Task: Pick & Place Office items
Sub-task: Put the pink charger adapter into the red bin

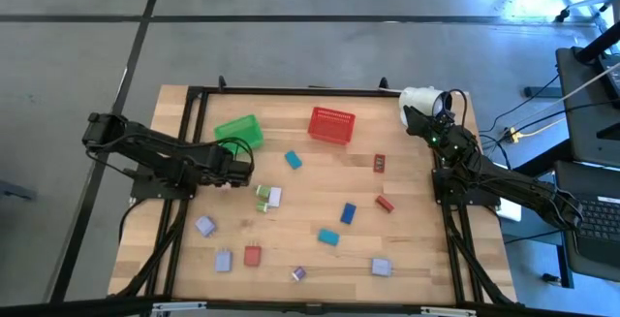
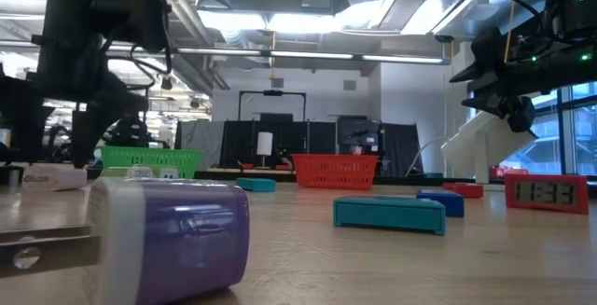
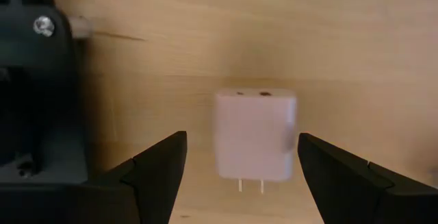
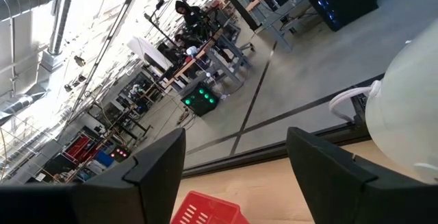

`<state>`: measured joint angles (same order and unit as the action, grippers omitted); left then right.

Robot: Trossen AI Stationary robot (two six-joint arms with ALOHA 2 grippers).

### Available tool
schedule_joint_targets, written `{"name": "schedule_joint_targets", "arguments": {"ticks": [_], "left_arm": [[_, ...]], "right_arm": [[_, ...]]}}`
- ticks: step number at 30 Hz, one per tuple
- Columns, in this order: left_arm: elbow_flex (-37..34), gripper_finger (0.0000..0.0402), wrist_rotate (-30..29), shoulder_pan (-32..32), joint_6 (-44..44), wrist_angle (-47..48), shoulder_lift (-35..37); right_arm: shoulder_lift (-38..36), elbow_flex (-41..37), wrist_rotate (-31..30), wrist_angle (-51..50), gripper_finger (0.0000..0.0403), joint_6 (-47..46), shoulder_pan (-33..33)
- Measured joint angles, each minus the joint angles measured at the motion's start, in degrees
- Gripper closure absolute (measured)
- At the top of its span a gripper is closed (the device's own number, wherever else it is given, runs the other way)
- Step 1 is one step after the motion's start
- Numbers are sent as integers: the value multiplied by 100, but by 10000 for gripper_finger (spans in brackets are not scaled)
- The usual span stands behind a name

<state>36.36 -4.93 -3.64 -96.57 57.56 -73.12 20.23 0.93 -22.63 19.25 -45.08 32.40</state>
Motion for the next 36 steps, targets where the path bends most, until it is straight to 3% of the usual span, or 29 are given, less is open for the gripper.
{"name": "schedule_joint_targets", "arguments": {"ticks": [12,15,20,24,28,31,36], "left_arm": [[-692,123,2,0,-603,-1288,22],[-693,140,4,0,-557,-1273,37],[-608,204,-4,1,-211,-1245,33],[-424,211,-143,2,-154,-1294,33],[-48,211,-675,0,92,-1298,33],[420,211,-1432,3,489,-1334,33],[1221,211,-2795,56,2506,-2291,35]], "right_arm": [[0,0,1,0,144,2,1],[0,0,0,1,144,2,1],[0,0,-2,0,144,4,1],[0,-1,-167,2,144,64,2],[0,0,-177,2,144,75,2],[0,-1,-183,4,144,25,3],[0,0,-182,88,144,-416,17]]}}
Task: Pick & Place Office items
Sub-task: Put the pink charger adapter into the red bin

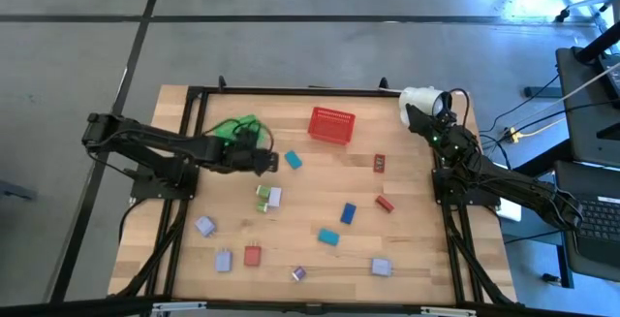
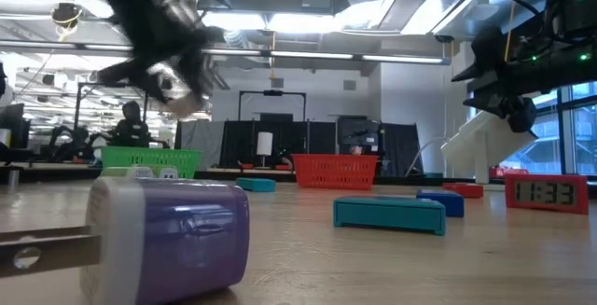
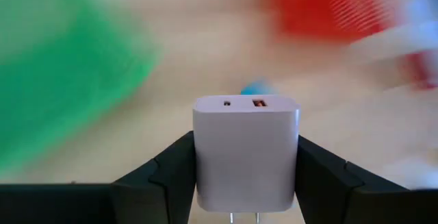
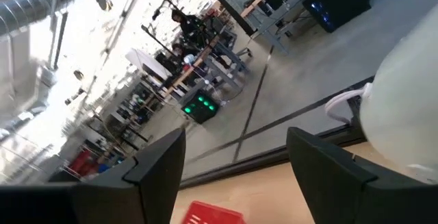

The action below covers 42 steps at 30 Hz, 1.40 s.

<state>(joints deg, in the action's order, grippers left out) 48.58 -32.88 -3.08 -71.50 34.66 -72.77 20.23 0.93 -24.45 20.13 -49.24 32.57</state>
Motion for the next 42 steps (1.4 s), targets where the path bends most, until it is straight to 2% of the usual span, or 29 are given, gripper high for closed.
{"name": "schedule_joint_targets", "arguments": {"ticks": [4,7,10,14,20,28,32,34,37,42], "left_arm": [[351,211,-903,154,2273,-1403,2],[418,211,-1295,347,3802,-2714,2],[420,211,-1230,567,5161,-3891,2],[422,211,-766,866,6248,-4919,-89],[422,211,145,1208,6773,-5874,-515],[422,211,833,1345,6787,-7094,-1363],[422,211,1054,1390,7130,-7565,-1718],[470,211,991,1409,7351,-7608,-1878],[680,211,957,1458,7507,-7457,-2103],[1257,211,985,1532,7908,-6985,-2509]], "right_arm": [[0,0,-7,75,144,-705,1],[0,0,-15,89,144,-1134,1],[0,0,-10,88,144,-1318,1],[0,0,-11,89,144,-1333,-1],[0,0,-28,267,144,-1334,1],[0,0,441,391,144,-1353,-4],[22,48,756,389,144,-1531,-4],[42,245,1063,387,145,-1218,-4],[197,825,1189,188,150,-344,-8],[954,2241,1187,-1299,165,1383,-148]]}}
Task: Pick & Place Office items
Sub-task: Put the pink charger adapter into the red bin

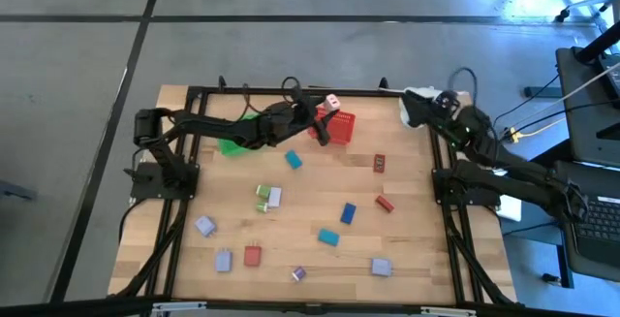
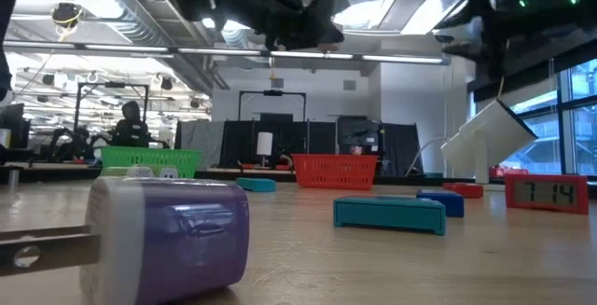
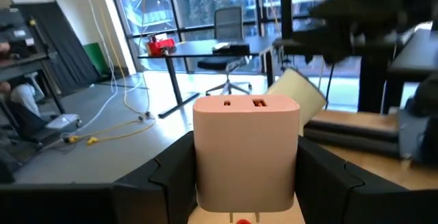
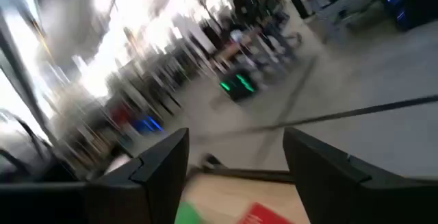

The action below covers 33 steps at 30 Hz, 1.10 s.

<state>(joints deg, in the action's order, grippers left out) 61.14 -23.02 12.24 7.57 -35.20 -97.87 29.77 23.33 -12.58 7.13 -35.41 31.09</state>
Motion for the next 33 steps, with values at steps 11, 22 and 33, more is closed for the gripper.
{"name": "schedule_joint_targets", "arguments": {"ticks": [11,22,33], "left_arm": [[954,211,-470,17,574,1201,-770],[969,211,-353,-18,265,1388,-828],[969,211,-184,-97,80,1784,-826]], "right_arm": [[2086,1852,460,-1640,147,1339,-273],[3377,2142,1489,-1490,69,-21,-287],[4150,2142,1864,-216,67,-165,-599]]}}
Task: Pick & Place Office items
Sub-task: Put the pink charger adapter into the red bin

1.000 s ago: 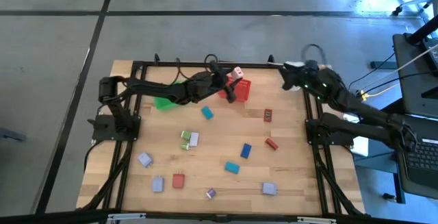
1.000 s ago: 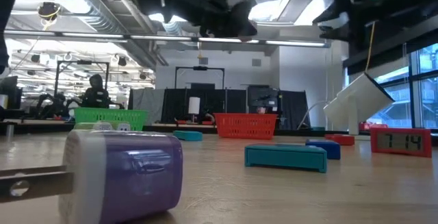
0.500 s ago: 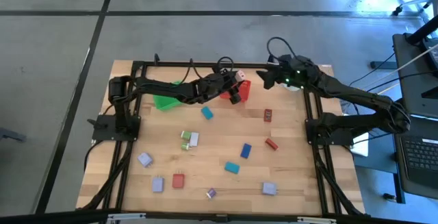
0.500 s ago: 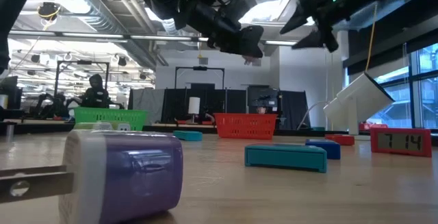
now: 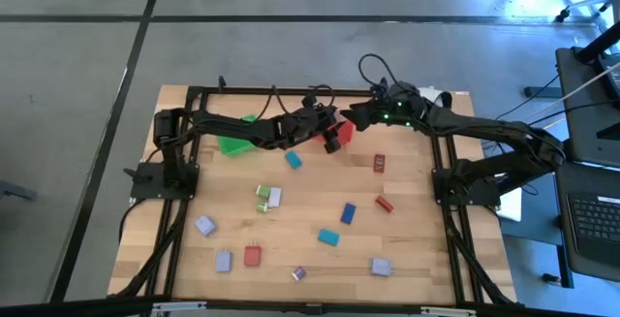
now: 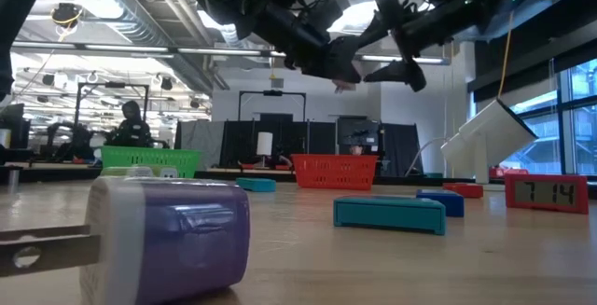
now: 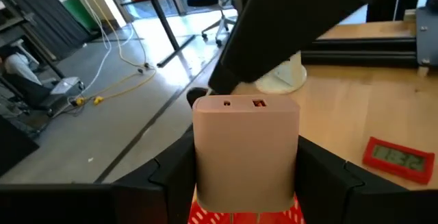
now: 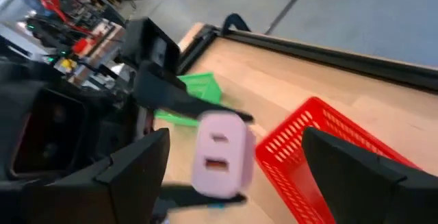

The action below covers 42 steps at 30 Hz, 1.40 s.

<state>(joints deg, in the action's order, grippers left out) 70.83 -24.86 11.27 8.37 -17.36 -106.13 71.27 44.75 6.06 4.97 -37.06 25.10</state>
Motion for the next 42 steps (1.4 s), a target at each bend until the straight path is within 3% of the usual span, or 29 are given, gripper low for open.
{"name": "schedule_joint_targets", "arguments": {"ticks": [10,16,22,30,42], "left_arm": [[0,211,279,-33,137,-2,0],[0,211,333,-31,138,-66,1],[0,205,319,-31,269,-74,0],[-2,195,282,-31,554,-92,2],[-4,179,253,-61,311,-123,2]], "right_arm": [[438,-2,108,271,68,-130,-160],[532,-2,215,258,97,-150,-171],[532,-2,237,271,160,-184,-171],[530,-2,256,281,285,-463,-171],[526,-2,487,196,285,-435,-25]]}}
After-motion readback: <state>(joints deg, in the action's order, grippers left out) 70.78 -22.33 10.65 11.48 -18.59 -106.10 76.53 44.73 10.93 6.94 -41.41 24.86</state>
